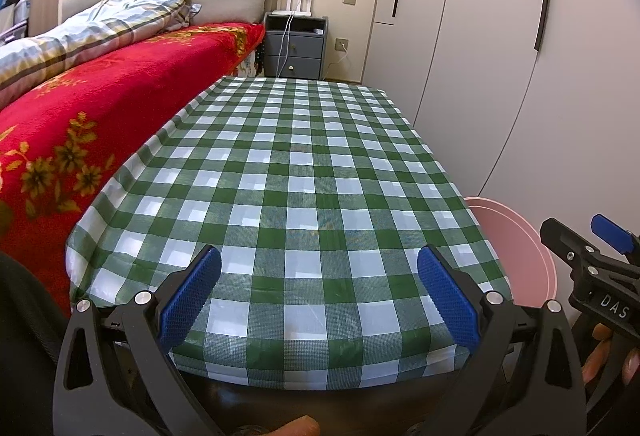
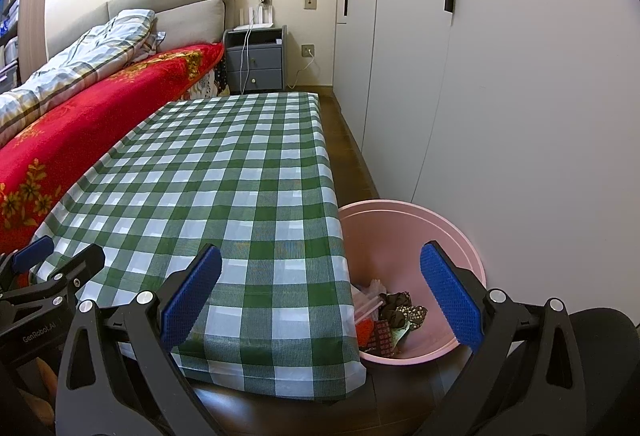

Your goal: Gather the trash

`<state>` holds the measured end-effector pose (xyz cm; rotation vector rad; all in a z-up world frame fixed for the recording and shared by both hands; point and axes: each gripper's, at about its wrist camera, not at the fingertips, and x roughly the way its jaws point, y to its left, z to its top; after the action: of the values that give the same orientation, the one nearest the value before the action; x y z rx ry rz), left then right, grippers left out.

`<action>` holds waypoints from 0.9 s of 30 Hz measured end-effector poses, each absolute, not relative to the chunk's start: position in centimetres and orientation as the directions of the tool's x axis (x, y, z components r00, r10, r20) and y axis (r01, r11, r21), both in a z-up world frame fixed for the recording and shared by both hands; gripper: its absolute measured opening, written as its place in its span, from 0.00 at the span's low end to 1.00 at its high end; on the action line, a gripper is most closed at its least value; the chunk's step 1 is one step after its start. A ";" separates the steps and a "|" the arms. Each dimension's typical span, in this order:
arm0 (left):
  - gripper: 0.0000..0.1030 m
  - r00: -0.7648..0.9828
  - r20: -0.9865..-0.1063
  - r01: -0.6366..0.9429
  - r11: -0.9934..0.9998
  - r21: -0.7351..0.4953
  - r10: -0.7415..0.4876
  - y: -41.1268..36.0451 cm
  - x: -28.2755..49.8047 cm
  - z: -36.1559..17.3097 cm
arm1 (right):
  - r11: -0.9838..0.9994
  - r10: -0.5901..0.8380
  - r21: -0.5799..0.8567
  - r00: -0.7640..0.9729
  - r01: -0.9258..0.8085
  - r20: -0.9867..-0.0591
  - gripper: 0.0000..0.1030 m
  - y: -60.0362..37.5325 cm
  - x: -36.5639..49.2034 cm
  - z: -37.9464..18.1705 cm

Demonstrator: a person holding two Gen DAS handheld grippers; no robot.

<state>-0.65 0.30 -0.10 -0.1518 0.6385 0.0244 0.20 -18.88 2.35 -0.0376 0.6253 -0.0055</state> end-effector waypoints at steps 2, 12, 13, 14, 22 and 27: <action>0.93 0.803 -0.595 -0.070 0.988 -0.135 -0.024 0.3 -0.7 -0.1 | 0.999 -0.016 -0.037 0.810 -0.007 -0.586 0.95 -18.9 0.2 2.3; 0.93 0.803 -0.595 -0.070 0.988 -0.135 -0.024 0.3 -0.7 -0.1 | 0.999 -0.016 -0.038 0.810 -0.008 -0.586 0.95 -18.8 0.3 2.2; 0.93 0.803 -0.595 -0.070 0.988 -0.135 -0.024 0.3 -0.7 -0.1 | 0.999 -0.016 -0.039 0.810 -0.008 -0.586 0.95 -18.8 0.2 2.2; 0.93 0.803 -0.595 -0.070 0.988 -0.135 -0.025 0.4 -0.6 -0.1 | 0.999 -0.016 -0.038 0.810 -0.008 -0.586 0.95 -18.8 0.3 2.2; 0.93 0.803 -0.595 -0.069 0.988 -0.136 -0.026 0.4 -0.7 -0.1 | 0.999 -0.015 -0.039 0.810 -0.010 -0.587 0.95 -18.8 0.2 1.9; 0.93 0.804 -0.594 -0.070 0.988 -0.136 -0.025 0.4 -0.7 -0.1 | 0.999 -0.015 -0.039 0.810 -0.009 -0.587 0.95 -18.8 0.2 2.0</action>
<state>-0.66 0.36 -0.09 -0.1543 0.6374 0.0242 0.22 -18.82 1.99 -0.0406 0.6270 -0.0033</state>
